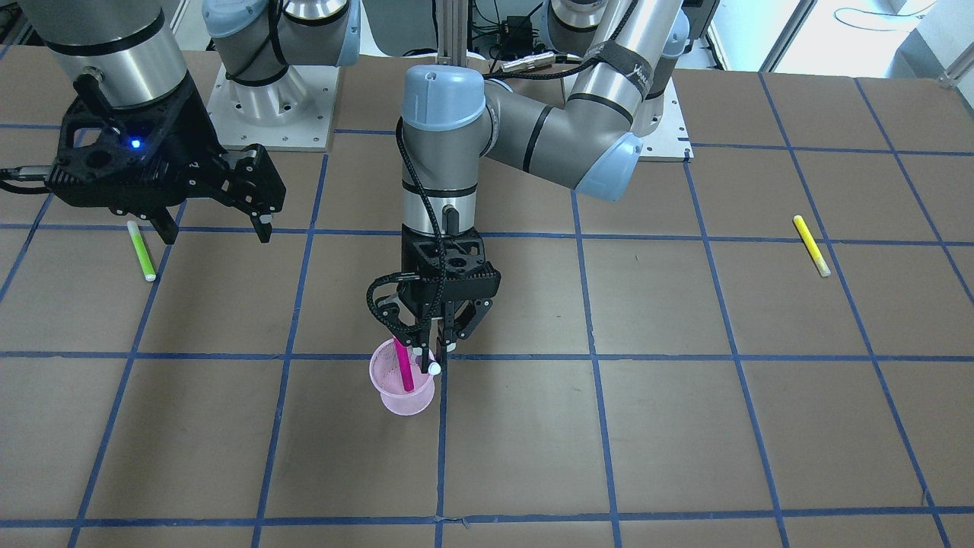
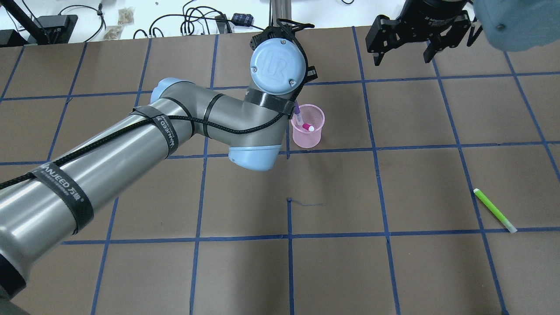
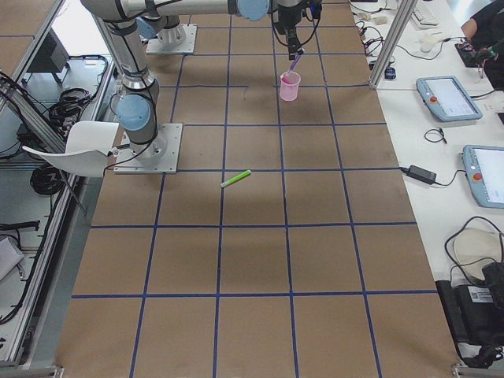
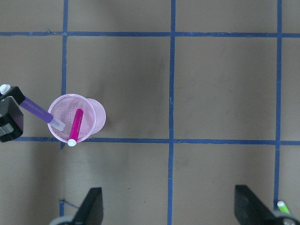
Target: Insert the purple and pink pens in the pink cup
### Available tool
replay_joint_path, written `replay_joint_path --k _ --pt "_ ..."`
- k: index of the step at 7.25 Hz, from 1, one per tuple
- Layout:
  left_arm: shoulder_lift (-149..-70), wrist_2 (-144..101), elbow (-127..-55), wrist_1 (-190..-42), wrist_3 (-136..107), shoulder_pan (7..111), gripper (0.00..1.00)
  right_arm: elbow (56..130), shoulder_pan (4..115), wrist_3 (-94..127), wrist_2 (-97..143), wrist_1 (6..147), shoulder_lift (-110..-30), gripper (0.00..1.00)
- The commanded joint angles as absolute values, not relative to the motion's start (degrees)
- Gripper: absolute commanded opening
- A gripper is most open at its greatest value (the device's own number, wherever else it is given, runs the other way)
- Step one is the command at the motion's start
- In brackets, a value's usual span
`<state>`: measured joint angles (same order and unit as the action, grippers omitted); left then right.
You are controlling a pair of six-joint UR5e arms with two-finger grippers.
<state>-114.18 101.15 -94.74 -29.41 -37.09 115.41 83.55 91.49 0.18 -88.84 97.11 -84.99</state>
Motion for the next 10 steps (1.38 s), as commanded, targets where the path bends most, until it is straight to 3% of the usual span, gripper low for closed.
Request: replay_joint_path --k 1,2,4,5,6,7,10 --pt "-115.0 101.2 -94.7 -29.1 -37.1 115.9 0.00 83.6 91.5 0.2 -88.9 97.5 -85.0 1.00" --pt "-115.2 101.7 -94.8 -29.1 -37.0 116.0 0.21 83.6 91.5 0.2 -88.9 97.4 -85.0 1.00" --pt "-115.3 101.7 -95.4 -29.1 -36.9 116.0 0.31 83.6 91.6 -0.2 -88.9 97.4 -85.0 1.00" --pt "-115.5 101.8 -95.9 -29.1 -37.0 116.0 0.51 83.5 91.6 -0.1 -89.1 97.4 -85.0 1.00" --pt "-115.7 101.8 -96.1 -28.7 -36.9 116.0 0.89 83.5 91.6 -0.1 -89.5 97.3 -85.1 1.00" --pt "-115.7 101.5 -96.1 -28.7 -36.9 115.9 1.00 83.5 91.6 0.0 -89.1 97.4 -85.1 1.00" --pt "-110.8 101.2 -96.1 -33.7 -22.4 108.7 1.00 83.5 91.7 0.3 -88.9 97.4 -85.0 1.00"
